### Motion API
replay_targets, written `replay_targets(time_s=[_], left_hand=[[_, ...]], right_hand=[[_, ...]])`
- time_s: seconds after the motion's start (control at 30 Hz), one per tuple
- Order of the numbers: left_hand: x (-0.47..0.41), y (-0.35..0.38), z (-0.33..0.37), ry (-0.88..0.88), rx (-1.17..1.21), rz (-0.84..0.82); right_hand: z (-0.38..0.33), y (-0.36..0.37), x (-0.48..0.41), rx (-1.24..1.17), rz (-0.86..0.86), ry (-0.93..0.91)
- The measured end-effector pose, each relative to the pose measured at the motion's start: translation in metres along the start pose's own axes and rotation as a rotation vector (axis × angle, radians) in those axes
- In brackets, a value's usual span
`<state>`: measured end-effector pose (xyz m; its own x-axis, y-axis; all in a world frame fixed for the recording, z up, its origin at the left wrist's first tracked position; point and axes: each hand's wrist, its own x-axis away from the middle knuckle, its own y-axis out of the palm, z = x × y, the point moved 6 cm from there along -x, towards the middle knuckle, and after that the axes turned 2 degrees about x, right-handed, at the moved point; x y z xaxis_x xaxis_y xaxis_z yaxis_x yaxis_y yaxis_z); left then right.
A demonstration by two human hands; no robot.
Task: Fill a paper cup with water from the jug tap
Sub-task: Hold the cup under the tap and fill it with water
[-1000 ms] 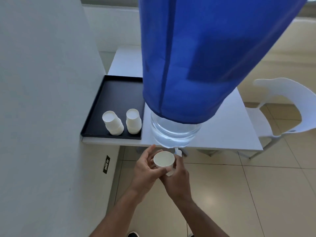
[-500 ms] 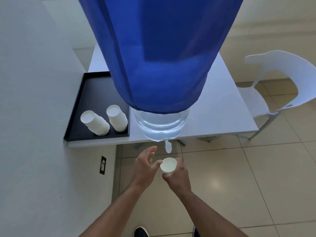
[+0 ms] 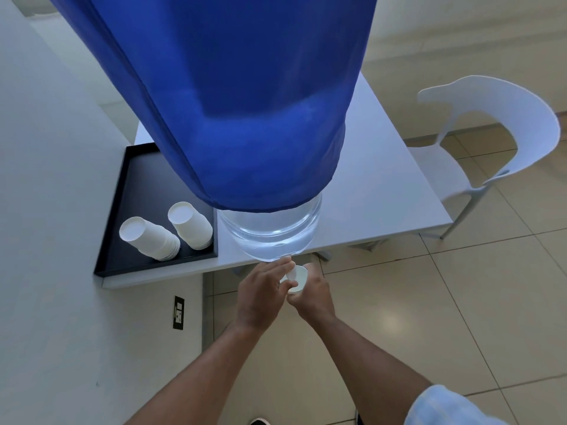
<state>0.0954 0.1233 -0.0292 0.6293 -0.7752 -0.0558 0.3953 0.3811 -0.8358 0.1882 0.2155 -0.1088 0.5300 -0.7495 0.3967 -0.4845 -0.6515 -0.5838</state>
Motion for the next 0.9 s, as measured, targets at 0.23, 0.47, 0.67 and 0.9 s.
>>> replay_targets(time_s=[0.23,0.47,0.67,0.9], left_hand=[[-0.016,-0.001,-0.010,-0.178,0.181,0.008],[-0.024,0.002,-0.024,-0.168,0.294,-0.029],[-0.026,-0.004,-0.019,-0.094,0.217,0.033],[-0.025,-0.004,-0.019,-0.105,0.237,0.025]], right_hand=[[-0.005,0.001,-0.003,-0.007,0.008,-0.030],[-0.005,0.003,-0.005,-0.033,0.017,-0.043],[-0.005,0.003,-0.005,-0.023,0.028,-0.067],[-0.003,0.000,-0.006,-0.066,0.048,-0.085]])
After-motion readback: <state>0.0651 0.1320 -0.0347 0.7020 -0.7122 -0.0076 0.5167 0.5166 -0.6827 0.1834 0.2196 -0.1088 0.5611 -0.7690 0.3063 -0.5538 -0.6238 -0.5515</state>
